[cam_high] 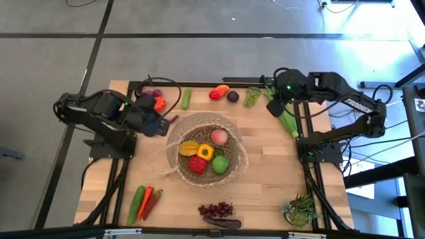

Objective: Build produce basket
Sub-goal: Put the green leaf lettuce into the brown basket

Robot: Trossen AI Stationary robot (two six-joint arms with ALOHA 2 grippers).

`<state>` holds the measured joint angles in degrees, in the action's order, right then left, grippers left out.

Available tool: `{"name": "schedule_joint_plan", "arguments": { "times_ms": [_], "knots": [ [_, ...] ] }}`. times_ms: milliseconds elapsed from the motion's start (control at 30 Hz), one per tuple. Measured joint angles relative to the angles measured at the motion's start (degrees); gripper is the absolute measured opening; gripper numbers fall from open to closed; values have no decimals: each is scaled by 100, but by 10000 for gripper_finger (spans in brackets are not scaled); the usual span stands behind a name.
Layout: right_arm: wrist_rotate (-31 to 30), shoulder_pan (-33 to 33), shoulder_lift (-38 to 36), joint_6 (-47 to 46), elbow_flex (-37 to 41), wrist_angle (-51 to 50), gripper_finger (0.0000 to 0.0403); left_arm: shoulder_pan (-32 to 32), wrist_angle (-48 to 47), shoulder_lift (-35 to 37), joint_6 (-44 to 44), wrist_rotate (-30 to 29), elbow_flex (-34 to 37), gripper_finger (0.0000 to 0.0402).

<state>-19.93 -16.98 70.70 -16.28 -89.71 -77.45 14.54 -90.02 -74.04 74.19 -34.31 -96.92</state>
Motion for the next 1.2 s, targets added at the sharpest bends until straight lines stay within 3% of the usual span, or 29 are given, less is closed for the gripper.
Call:
{"name": "schedule_joint_plan", "arguments": {
  "times_ms": [233, 533, 900, 1200],
  "knots": [
    [805, -899, 22, -116, 405, 140, 100, -618, 0, 0, -514, 152, -1, 75],
    [1227, -1881, 626, -461, 894, 223, 100, -1724, -2, 63, -1964, 699, -1, 75],
    [1251, -2621, 1883, -565, 931, 355, 100, -2663, 290, 59, -3267, 1516, 2, 75],
    [1283, -3040, 2596, -50, 931, 439, 90, -2939, 637, 59, -3433, 1609, 2, 75]
  ]
}}
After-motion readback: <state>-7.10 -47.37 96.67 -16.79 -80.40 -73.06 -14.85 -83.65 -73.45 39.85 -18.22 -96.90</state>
